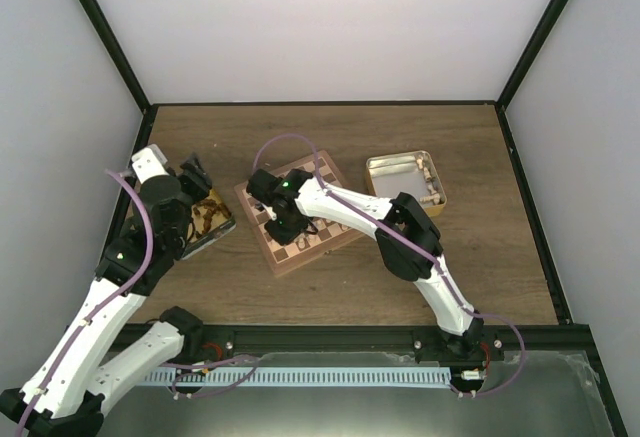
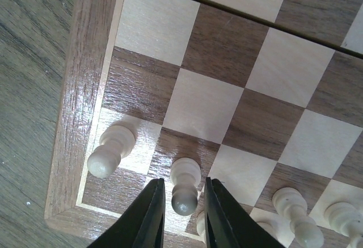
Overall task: Set up the chess pieces on the board
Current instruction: Place the chess piece on the chessboard.
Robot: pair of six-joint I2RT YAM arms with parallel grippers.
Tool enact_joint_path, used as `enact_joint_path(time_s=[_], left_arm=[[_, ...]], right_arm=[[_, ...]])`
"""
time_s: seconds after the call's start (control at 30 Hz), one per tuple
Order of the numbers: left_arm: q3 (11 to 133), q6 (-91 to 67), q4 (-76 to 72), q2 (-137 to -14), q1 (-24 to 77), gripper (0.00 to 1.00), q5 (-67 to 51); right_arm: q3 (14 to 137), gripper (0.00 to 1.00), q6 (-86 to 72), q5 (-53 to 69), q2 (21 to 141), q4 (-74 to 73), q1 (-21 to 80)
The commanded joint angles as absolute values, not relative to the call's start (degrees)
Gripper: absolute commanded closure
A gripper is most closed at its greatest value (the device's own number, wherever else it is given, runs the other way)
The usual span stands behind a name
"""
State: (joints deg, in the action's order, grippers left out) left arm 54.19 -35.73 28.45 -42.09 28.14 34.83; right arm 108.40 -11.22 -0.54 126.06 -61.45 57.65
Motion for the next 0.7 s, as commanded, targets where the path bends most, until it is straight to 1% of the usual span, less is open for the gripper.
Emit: enact_joint_path(time_s=[0.0,0.27,0.4,0.5,0.67], left_arm=[[53.53,-35.24,27.95,-41.85,27.95,0.37,34.72],[53.65,-35.29,28.02,-41.65,27.95,0.36,34.38],[54.01,-34.77,27.71,-41.05,27.94,0.36,33.69],[54.01,-34.23,27.22,-40.57,27.9,0.36,33.04],[53.25,-32.25,25.54,-39.53,27.94,0.33,30.2]], right_arm=[[110.86,0.78,-10.79,-1.23,126.39,-62.09,58.27],[110.92,0.77,-12.25,-1.45,124.75,-59.84,58.25],[110.28,0.67,-15.71,-3.01,121.36,-56.3,57.97],[107.62,0.61,-19.41,-5.07,117.23,-52.51,56.39],[96.97,0.58,-25.71,-9.44,107.15,-44.58,50.42]])
